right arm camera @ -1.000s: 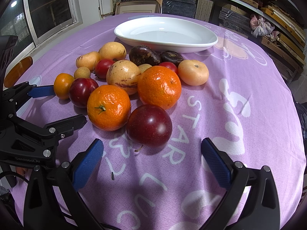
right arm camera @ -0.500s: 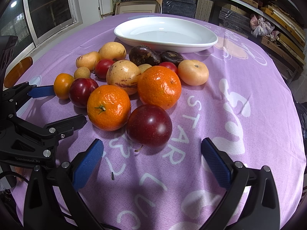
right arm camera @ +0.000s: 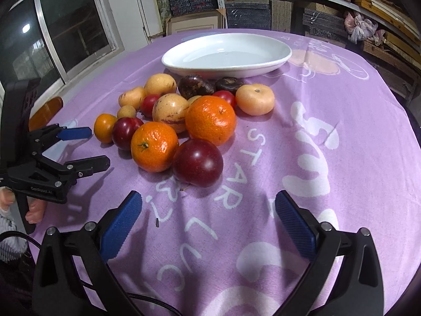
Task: Organize fruits
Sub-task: 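Grasp the red plum with the right tool while the left tool grasps an orange, then carry the orange and plum onto the white plate and open both tools, then grasp a tangerine with the right tool while the left tool grasps a small yellow fruit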
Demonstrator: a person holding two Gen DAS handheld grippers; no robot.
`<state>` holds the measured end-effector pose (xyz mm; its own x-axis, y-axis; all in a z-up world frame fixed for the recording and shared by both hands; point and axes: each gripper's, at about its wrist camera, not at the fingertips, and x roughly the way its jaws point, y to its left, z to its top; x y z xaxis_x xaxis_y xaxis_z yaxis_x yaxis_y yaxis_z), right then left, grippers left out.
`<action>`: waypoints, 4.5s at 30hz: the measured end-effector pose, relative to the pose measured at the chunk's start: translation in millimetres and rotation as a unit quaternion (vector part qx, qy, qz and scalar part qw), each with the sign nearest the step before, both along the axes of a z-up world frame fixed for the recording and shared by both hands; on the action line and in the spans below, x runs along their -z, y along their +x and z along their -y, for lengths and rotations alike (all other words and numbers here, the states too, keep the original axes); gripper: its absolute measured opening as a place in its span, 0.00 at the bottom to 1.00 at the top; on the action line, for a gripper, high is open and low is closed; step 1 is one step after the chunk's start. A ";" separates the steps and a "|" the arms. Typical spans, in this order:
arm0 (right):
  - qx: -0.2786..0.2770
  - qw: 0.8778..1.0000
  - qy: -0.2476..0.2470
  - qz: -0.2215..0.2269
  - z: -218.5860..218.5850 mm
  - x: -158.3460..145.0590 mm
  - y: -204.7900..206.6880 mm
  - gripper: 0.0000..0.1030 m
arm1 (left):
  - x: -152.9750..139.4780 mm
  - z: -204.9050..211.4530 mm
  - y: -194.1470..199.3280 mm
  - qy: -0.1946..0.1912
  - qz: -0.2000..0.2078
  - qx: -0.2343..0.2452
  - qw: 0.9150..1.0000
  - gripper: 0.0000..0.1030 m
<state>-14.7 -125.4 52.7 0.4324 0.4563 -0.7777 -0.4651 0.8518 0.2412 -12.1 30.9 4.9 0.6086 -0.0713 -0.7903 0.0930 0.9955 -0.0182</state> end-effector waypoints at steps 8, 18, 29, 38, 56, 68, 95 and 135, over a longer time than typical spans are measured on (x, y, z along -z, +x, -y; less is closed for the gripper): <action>-0.023 0.999 -0.016 0.046 -4.5 -15.0 -8.5 0.91 | -6.6 -10.6 -3.1 0.002 0.027 -0.028 0.999 0.97; -0.040 0.998 -0.034 0.028 -20.5 -3.6 11.0 0.42 | -8.2 -15.1 -7.2 -0.018 0.032 -0.024 0.999 0.97; -0.044 0.998 -0.032 0.011 -26.3 1.2 23.4 0.39 | -7.3 -11.6 -3.5 -0.022 0.020 -0.007 1.000 0.97; -0.040 0.999 -0.013 0.004 -19.4 2.6 24.5 0.39 | -6.3 -9.8 13.0 -0.045 0.001 0.012 0.999 0.97; -0.039 0.999 -0.005 0.003 -15.3 6.0 26.1 0.39 | -16.3 -5.7 12.5 -0.024 0.027 -0.009 0.999 0.38; 0.006 0.997 0.059 0.048 20.2 -38.5 44.5 0.01 | -89.6 -5.1 93.9 -0.058 0.086 -0.022 0.994 0.38; -0.006 0.997 0.007 0.078 -1.4 -57.1 125.2 0.38 | -81.8 -3.9 163.0 -0.050 0.068 -0.022 0.996 0.38; 0.027 0.975 0.117 0.187 55.2 -54.6 33.2 0.96 | -22.2 -42.1 38.4 -0.037 0.049 -0.074 0.995 0.96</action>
